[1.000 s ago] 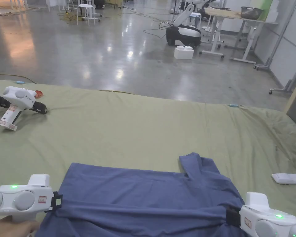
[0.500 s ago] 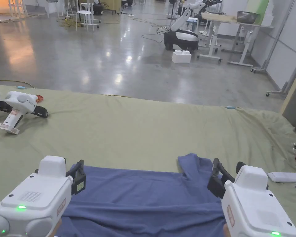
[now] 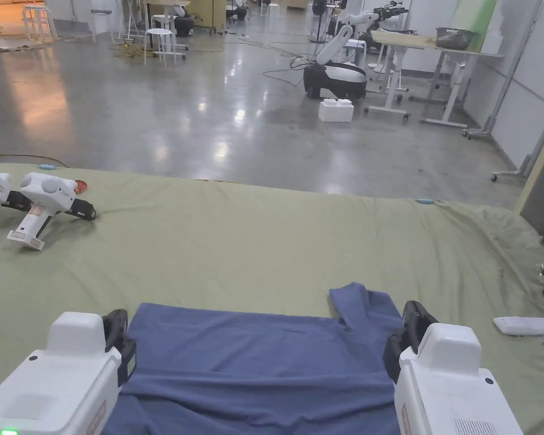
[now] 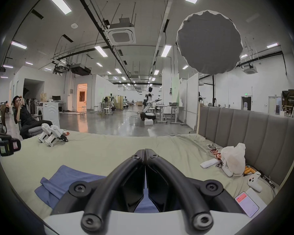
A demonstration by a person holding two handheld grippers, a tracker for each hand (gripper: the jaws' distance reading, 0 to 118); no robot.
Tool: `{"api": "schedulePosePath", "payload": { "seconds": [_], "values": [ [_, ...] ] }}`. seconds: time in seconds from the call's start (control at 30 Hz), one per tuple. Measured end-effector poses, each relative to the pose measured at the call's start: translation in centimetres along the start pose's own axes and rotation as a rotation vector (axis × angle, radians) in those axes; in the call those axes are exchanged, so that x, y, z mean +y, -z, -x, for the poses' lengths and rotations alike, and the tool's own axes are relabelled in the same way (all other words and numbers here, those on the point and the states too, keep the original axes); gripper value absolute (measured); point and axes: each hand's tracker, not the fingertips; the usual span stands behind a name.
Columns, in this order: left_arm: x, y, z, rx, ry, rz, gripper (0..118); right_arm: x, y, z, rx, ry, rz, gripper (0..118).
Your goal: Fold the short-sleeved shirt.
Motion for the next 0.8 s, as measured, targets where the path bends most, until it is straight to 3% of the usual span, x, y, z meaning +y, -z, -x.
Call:
{"api": "schedulePosePath", "payload": {
  "seconds": [0.3, 0.33, 0.4, 0.47, 0.5, 0.67, 0.8],
  "values": [
    [-4.3, 8.8, 7.2, -0.032, -0.138, 0.487, 1, -3.0, 0.7, 0.2, 0.032, 0.013, 0.136, 0],
    [-4.9, 9.8, 7.5, -0.022, -0.141, 0.528, 5, -3.3, 0.8, 0.3, 0.033, 0.014, 0.150, 0],
    [-5.8, 11.3, 7.9, -0.006, -0.130, 0.591, 28, -3.7, 1.0, 0.1, 0.041, 0.012, 0.175, 0],
    [-6.8, 12.4, 8.1, 0.001, -0.126, 0.668, 59, -4.1, 0.9, 0.0, 0.042, 0.011, 0.191, 0],
    [-7.5, 13.1, 8.1, 0.017, -0.117, 0.713, 65, -4.3, 0.9, -0.1, 0.043, 0.008, 0.199, 0],
    [-10.9, 14.5, 7.6, 0.033, -0.040, 0.863, 64, -5.1, 0.8, -1.1, 0.032, 0.002, 0.237, 0],
    [-10.6, 14.1, 6.7, 0.060, -0.037, 0.804, 60, -5.7, 0.7, -2.1, 0.019, 0.000, 0.272, 0]
  ]
}}
